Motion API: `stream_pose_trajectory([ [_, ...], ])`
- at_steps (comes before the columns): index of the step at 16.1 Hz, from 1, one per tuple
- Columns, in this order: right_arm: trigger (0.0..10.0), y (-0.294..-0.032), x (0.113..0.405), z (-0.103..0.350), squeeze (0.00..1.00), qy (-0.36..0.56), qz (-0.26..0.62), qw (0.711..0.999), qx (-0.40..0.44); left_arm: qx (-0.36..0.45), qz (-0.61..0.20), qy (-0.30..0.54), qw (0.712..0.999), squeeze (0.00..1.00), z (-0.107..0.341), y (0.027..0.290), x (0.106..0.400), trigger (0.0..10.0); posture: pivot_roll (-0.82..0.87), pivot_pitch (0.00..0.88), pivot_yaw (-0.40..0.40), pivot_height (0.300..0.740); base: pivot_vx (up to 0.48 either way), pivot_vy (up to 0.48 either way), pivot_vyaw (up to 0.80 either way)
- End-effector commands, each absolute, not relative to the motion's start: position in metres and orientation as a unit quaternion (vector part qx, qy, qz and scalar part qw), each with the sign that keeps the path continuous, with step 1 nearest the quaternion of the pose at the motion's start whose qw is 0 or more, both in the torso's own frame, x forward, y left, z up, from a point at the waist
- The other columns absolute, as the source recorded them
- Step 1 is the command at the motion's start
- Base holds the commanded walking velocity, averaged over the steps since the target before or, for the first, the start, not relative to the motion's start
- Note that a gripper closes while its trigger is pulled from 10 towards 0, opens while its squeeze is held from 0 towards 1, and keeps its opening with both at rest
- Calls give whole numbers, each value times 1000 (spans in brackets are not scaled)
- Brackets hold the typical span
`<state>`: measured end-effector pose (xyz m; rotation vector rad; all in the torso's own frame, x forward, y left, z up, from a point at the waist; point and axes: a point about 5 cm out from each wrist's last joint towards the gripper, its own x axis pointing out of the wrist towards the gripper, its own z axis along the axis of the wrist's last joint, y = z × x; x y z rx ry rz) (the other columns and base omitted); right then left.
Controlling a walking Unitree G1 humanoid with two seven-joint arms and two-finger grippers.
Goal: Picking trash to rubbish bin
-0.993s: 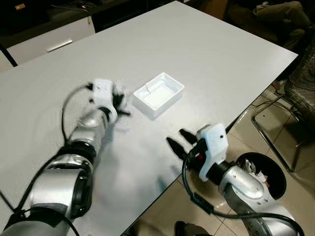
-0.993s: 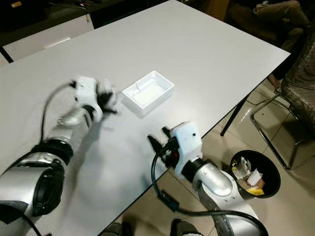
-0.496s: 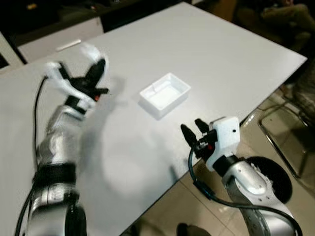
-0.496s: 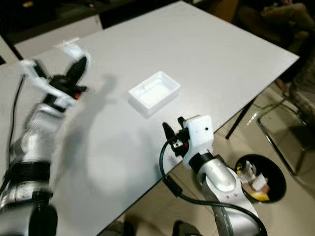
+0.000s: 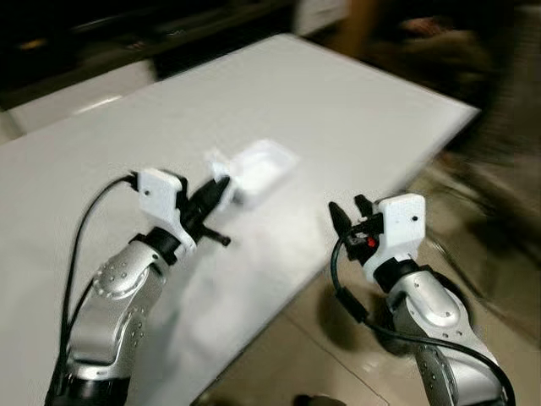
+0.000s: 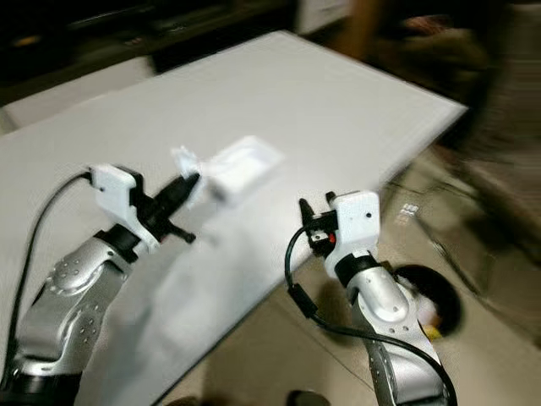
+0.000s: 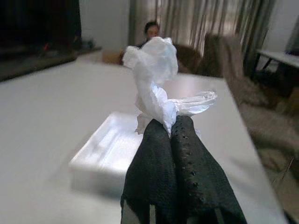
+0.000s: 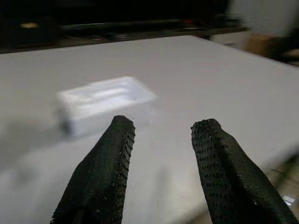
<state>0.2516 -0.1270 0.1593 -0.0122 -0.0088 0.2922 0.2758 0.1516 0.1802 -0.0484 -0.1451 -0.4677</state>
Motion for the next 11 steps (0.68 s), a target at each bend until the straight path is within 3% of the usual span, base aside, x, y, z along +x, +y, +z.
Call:
stream_pose_trajectory([
  [1, 10000, -131, 252, 159, 0, -7, 135, 991, -10, -25, -213, -59, 975, 0, 179, 150, 275, 10000, -38, 40, -11, 740, 0, 0, -800],
  [7, 10000, -129, 252, 153, 0, 9, 141, 990, -9, 35, -127, 36, 991, 0, 148, 156, 256, 10000, -36, 70, -51, 740, 0, 0, -800],
  [11, 10000, -130, 247, 146, 0, 25, 132, 991, -8, 27, -142, 100, 985, 0, 137, 153, 246, 10000, -38, 91, -36, 740, 0, 0, -800],
])
